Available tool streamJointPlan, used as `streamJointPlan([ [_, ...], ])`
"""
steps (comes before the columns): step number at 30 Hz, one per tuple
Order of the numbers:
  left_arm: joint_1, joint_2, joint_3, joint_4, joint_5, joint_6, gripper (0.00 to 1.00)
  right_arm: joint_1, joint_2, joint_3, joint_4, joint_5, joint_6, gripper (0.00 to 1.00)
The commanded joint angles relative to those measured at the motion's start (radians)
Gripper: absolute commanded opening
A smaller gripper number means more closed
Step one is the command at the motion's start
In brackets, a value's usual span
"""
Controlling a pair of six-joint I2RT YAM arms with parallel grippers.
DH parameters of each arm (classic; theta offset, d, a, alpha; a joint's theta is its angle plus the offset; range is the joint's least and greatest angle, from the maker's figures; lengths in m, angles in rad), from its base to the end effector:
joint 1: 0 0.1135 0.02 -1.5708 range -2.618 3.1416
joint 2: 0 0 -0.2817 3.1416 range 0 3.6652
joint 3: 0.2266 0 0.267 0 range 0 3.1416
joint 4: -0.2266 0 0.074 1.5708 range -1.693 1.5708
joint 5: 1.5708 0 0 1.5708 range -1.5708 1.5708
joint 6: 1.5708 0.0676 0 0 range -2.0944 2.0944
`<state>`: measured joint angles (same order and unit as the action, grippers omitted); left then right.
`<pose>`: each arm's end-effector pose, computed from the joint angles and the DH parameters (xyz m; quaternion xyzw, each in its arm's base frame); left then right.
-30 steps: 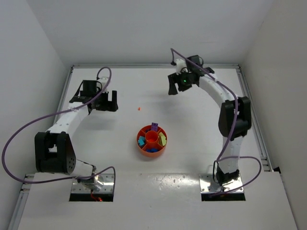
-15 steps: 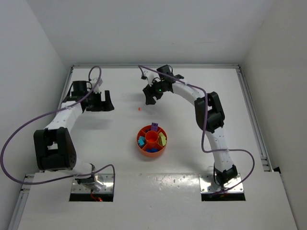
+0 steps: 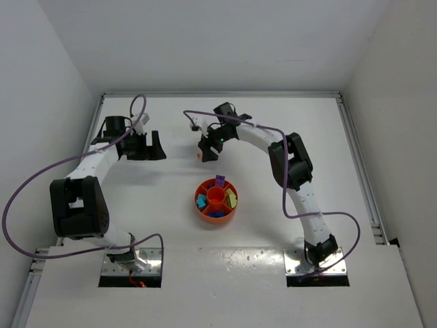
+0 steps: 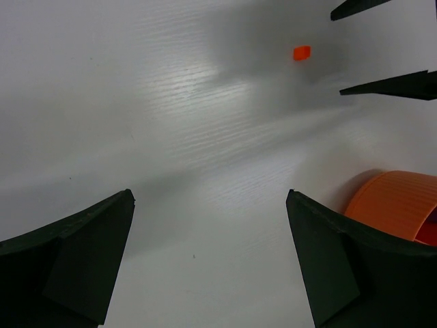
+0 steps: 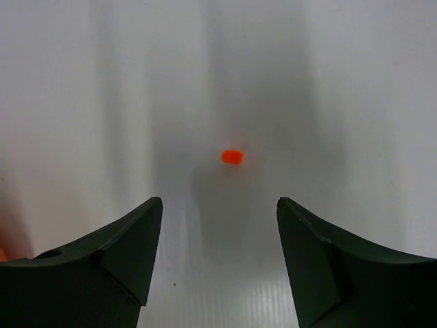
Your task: Sort the legos into containers by color
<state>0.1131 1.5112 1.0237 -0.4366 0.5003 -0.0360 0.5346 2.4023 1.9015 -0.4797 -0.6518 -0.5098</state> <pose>0.3430 0.0063 0.2194 0.0100 0.9220 -0.2227 0.3167 0.4578 0.3187 0.1249 -0.5328 0.7391 0.3097 0.2718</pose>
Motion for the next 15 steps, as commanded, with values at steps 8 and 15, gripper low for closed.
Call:
streamJointPlan([
  [8, 0.025, -0.009, 0.033, -0.019, 0.03, 0.042, 1.0, 0.048, 0.063, 0.044, 0.029, -0.011, -0.067, 0.66],
  [15, 0.025, -0.019, 0.033, -0.037, 0.03, 0.061, 1.0, 0.057, 0.104, 0.083, 0.049, 0.023, -0.033, 0.62],
])
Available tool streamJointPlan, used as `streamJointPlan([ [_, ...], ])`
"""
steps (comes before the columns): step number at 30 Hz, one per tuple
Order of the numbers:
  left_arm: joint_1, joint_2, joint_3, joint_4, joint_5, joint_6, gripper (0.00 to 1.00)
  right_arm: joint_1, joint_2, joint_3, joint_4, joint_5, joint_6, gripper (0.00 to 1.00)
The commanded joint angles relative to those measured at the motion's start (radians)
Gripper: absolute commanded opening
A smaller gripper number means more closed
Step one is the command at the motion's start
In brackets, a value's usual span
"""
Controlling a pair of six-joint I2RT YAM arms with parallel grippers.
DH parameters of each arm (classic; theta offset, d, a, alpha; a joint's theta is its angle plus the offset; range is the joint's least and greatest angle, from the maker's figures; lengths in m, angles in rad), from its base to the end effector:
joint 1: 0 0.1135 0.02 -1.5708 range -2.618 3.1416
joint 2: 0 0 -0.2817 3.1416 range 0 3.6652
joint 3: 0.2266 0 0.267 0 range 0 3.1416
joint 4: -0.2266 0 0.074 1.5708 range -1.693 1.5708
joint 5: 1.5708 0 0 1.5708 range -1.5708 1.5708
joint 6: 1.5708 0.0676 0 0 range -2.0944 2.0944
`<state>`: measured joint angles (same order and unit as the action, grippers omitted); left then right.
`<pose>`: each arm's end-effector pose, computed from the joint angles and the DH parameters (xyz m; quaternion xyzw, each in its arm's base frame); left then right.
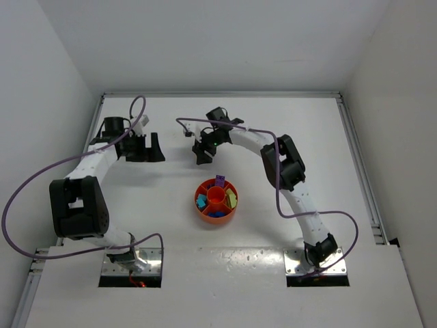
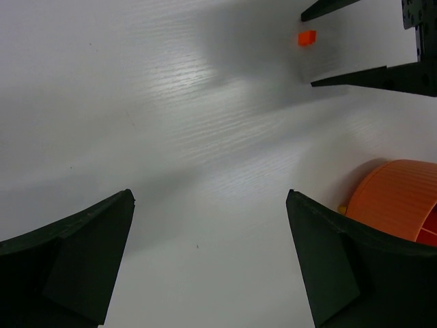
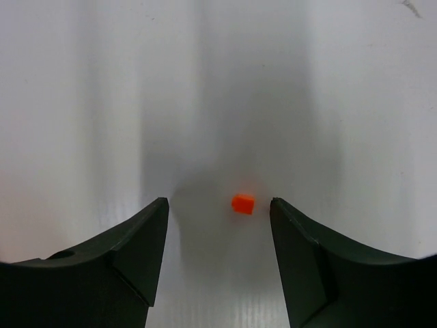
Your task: Sort the legos into containers by color
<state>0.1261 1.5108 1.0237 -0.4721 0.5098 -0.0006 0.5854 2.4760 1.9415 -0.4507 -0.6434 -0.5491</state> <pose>0.3389 0.0097 0.2170 0.0173 0.9257 -0.2217 0.3058 0.4500 0.3470 0.0998 -0.5650 0.7170 0.3076 0.2683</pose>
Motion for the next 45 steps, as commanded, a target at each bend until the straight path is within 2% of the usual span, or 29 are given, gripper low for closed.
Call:
streamJointPlan([
  [1, 0.012, -0.018, 0.033, -0.002, 0.021, 0.025, 1.0, 0.007, 0.043, 0.056, 0.011, 0.014, 0.006, 0.6],
  [7, 0.021, -0.009, 0.033, -0.002, 0.021, 0.034, 1.0, 0.007, 0.052, 0.077, 0.009, 0.014, 0.015, 0.5],
  [17, 0.021, 0.0, 0.033, -0.002, 0.03, 0.034, 1.0, 0.007, 0.061, 0.086, 0.0, 0.014, 0.015, 0.23],
  [21, 0.021, 0.0, 0.033, -0.002, 0.03, 0.034, 1.0, 0.007, 0.041, 0.05, 0.014, 0.014, 0.006, 0.11],
  [23, 0.021, 0.0, 0.033, -0.002, 0.03, 0.043, 1.0, 0.007, 0.008, 0.024, 0.023, 0.005, 0.006, 0.08],
  [26, 0.021, 0.0, 0.033, -0.002, 0.03, 0.044, 1.0, 0.007, -0.043, -0.024, 0.044, -0.01, 0.04, 0.07],
  [31, 0.021, -0.011, 0.033, 0.007, 0.001, 0.044, 1.0, -0.002, -0.214, -0.096, 0.076, -0.03, 0.081, 0.05],
  [38, 0.021, -0.05, 0.01, 0.016, 0.01, 0.044, 1.0, -0.012, -0.371, -0.026, -0.022, -0.055, 0.152, 0.05],
  [41, 0.021, -0.073, 0.01, 0.026, 0.01, 0.044, 1.0, -0.012, -0.445, -0.072, -0.042, -0.077, 0.176, 0.03],
  [45, 0.021, -0.112, -0.008, 0.049, -0.022, 0.034, 1.0, -0.012, -0.584, -0.159, -0.167, -0.168, 0.148, 0.03],
])
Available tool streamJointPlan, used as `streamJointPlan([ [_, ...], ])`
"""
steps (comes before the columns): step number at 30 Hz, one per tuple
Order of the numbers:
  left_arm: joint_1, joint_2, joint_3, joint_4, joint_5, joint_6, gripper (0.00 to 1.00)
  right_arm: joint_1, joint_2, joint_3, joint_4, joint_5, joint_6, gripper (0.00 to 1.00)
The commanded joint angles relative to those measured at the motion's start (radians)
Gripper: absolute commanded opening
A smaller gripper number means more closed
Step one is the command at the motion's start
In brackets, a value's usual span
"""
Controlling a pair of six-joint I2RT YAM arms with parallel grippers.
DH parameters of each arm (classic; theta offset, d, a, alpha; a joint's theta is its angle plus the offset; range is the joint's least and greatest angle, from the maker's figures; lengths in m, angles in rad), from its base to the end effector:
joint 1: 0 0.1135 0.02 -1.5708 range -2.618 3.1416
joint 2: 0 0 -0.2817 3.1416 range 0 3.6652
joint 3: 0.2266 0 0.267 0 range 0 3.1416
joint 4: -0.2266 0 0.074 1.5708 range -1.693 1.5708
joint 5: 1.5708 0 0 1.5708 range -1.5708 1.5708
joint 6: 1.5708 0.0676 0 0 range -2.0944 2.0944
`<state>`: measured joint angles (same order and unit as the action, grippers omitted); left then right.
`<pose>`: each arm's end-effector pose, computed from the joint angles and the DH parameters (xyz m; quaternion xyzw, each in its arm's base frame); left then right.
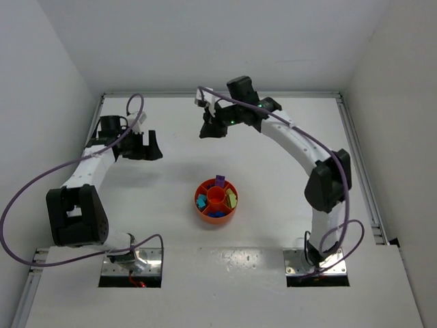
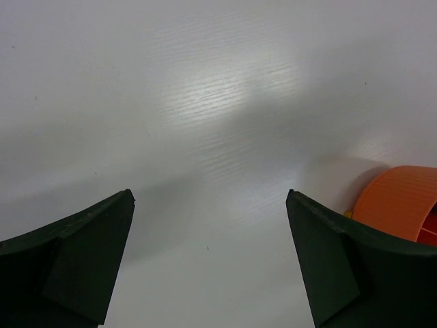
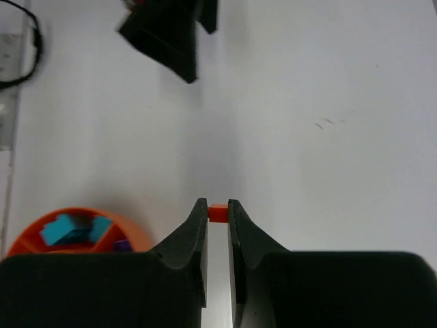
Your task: Sort the legos into containers by color
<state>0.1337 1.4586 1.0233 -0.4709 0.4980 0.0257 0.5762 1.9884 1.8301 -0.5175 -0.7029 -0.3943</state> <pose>0.3333 0.0122 0.2331 0.0308 0.9191 -0.2070 0.3337 0.3943 0.3083 0.3107 -0.5266 0.6792 0.3460 0.3764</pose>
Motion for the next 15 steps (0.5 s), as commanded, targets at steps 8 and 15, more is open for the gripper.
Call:
streamJointPlan([
  [8, 0.014, -0.081, -0.037, 0.048, 0.008, 0.008, 1.0, 0.019, -0.328, -0.312, -0.469, -0.129, -0.225, 0.03],
  [15, 0.014, -0.081, -0.037, 0.048, 0.042, 0.008, 1.0, 0.04, -0.416, -0.451, -0.418, -0.067, -0.178, 0.03],
])
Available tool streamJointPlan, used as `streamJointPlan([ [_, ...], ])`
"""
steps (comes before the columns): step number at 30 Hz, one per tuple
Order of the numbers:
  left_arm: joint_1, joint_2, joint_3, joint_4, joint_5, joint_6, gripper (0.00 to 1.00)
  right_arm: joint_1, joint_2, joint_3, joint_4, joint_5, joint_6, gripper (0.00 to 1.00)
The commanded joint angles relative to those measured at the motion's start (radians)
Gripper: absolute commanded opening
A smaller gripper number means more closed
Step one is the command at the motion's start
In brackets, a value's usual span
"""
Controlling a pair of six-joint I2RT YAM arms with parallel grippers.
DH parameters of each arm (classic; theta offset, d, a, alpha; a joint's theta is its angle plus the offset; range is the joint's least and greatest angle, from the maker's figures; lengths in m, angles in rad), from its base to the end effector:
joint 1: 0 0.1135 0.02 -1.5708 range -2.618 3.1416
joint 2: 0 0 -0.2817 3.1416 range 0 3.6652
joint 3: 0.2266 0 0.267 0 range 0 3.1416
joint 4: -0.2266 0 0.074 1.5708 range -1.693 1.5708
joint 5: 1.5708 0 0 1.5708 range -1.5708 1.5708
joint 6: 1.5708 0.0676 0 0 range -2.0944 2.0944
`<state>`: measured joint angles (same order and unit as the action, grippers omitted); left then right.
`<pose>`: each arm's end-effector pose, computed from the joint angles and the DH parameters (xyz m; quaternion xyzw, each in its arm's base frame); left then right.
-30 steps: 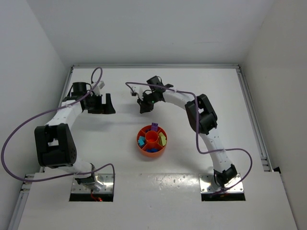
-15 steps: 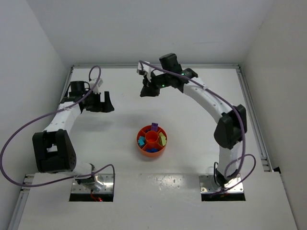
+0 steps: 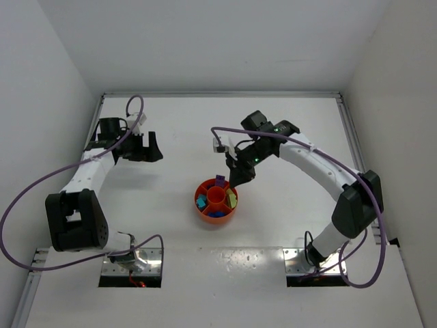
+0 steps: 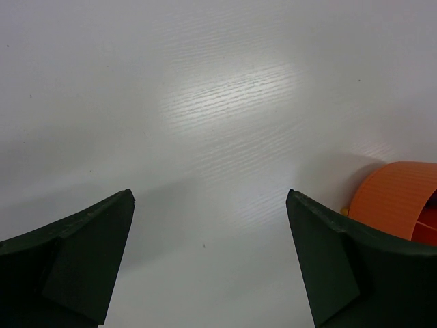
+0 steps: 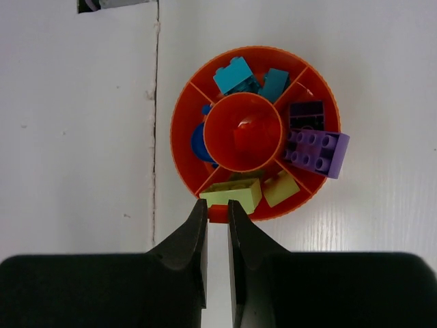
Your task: Sort the legos into containers by color
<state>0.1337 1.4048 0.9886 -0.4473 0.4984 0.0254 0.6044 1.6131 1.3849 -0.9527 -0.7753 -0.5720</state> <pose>0.3238 0.0109 0.2396 0.0361 0.9124 -0.2040 0.3530 0.2573 0.2352 0.2814 -0.5649 0.7150 0.3737 0.1733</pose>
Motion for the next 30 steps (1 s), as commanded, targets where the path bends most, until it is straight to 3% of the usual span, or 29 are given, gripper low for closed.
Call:
streamJointPlan([
  [1, 0.014, -0.027, -0.002, 0.024, 0.042, 0.008, 1.0, 0.024, -0.041, -0.006, 0.041, 0.02, 0.014, 0.03],
  [30, 0.014, -0.018, -0.002, 0.015, 0.031, 0.028, 1.0, 0.155, 0.114, 0.095, 0.149, 0.171, 0.129, 0.03],
])
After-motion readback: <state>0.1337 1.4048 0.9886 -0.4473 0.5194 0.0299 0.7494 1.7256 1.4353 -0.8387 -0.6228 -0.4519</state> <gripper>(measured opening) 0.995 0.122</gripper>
